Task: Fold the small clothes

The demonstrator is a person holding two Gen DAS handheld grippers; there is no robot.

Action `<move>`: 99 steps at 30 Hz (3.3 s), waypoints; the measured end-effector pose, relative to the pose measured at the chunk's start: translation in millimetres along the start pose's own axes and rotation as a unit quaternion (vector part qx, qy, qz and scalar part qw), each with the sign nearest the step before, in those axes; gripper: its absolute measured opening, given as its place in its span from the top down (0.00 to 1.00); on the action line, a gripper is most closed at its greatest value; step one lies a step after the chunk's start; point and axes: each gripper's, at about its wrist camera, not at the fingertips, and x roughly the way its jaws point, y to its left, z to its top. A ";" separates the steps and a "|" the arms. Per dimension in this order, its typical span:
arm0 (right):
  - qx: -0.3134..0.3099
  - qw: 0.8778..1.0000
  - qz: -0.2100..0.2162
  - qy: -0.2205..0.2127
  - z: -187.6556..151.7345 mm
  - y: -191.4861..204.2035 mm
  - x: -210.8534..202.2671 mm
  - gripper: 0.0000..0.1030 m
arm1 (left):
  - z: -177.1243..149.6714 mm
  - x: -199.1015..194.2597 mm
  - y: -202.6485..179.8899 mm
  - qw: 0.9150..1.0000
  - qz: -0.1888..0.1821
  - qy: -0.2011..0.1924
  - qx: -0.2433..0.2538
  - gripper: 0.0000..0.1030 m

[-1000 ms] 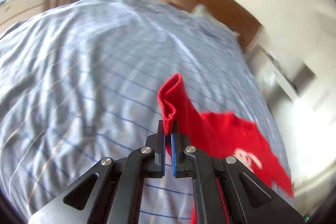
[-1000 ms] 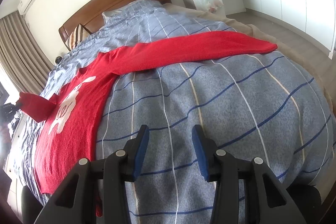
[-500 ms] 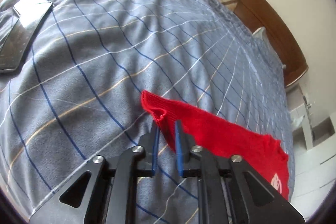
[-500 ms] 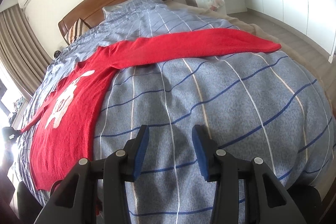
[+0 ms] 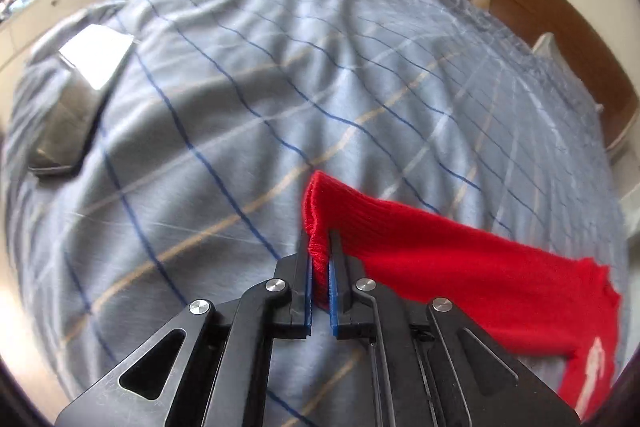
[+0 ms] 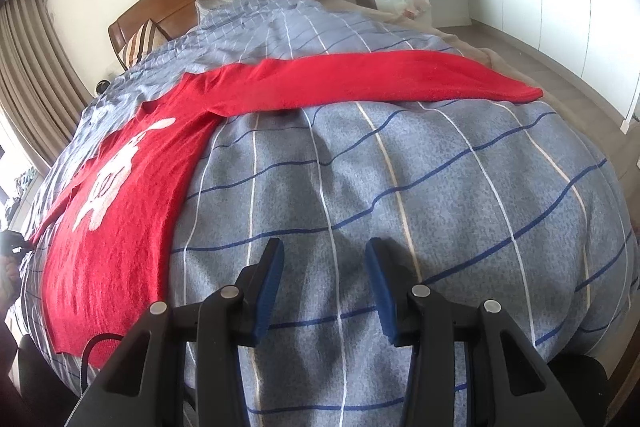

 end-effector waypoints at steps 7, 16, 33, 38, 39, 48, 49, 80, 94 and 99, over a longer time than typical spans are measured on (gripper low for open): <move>0.000 1.000 -0.002 0.000 -1.0 -0.8 1.4 0.59 | -6.3 20.6 13.2 0.999 0.049 0.001 0.000 0.96; 0.001 1.000 -0.003 -0.001 -0.2 -0.7 2.4 0.55 | -12.7 4.3 4.3 0.999 0.028 -0.014 0.034 0.69; -0.095 0.965 0.179 0.168 -39.3 69.4 -7.8 0.50 | -260.0 -146.7 -82.1 0.914 -0.248 0.151 0.283 0.42; -0.068 0.957 0.195 0.202 -55.3 74.6 20.4 0.49 | -285.2 -133.0 -100.0 0.918 -0.218 0.145 0.299 0.43; -0.061 0.955 0.208 0.203 -56.3 76.0 22.8 0.48 | -285.6 -132.6 -101.7 0.918 -0.217 0.143 0.299 0.48; -0.102 0.951 0.178 0.232 -62.5 88.5 12.1 0.97 | -296.1 -146.0 -102.4 0.901 -0.230 0.160 0.330 0.99; -0.100 0.951 0.178 0.233 -61.5 85.6 4.7 0.97 | -297.2 -148.1 -98.7 0.900 -0.228 0.162 0.335 0.99; -0.087 0.994 0.004 -0.071 21.4 34.2 27.2 0.37 | -185.1 -77.4 -114.8 0.959 -0.146 -0.024 0.242 0.07; -0.066 0.997 0.004 -0.050 5.1 19.0 55.8 0.29 | -193.3 -67.6 -117.3 0.951 -0.150 -0.015 0.268 0.00; -0.082 0.995 0.001 -0.055 1.2 24.0 57.8 0.22 | -189.9 -65.9 -113.9 0.954 -0.160 -0.010 0.255 0.00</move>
